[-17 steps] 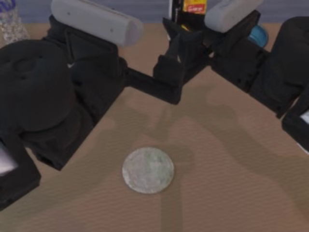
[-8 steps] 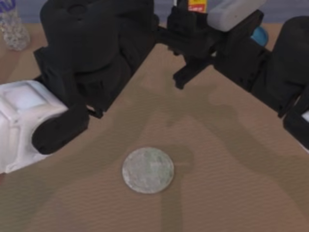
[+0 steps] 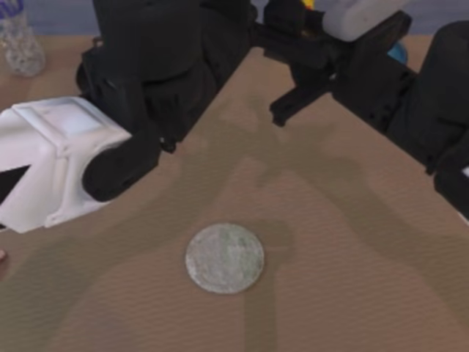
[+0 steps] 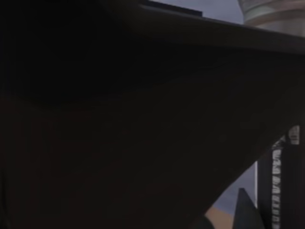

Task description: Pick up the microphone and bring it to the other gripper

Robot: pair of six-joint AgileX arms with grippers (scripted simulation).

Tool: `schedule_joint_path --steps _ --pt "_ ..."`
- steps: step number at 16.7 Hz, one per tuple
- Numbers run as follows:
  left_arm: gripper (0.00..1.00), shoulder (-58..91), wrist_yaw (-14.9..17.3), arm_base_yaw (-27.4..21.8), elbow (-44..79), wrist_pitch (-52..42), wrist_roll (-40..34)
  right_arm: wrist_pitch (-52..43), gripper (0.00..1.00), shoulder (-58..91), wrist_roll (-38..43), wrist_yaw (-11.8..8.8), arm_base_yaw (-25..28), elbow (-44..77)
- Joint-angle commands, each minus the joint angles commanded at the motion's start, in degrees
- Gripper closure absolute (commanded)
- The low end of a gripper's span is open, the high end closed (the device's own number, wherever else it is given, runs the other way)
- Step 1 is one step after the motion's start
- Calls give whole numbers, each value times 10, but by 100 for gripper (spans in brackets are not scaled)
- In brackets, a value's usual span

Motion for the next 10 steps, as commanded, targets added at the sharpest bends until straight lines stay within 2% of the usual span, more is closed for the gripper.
schedule_joint_path --steps 10 --pt "75 0 0 0 0 0 0 0 100 0 0 0 0 0"
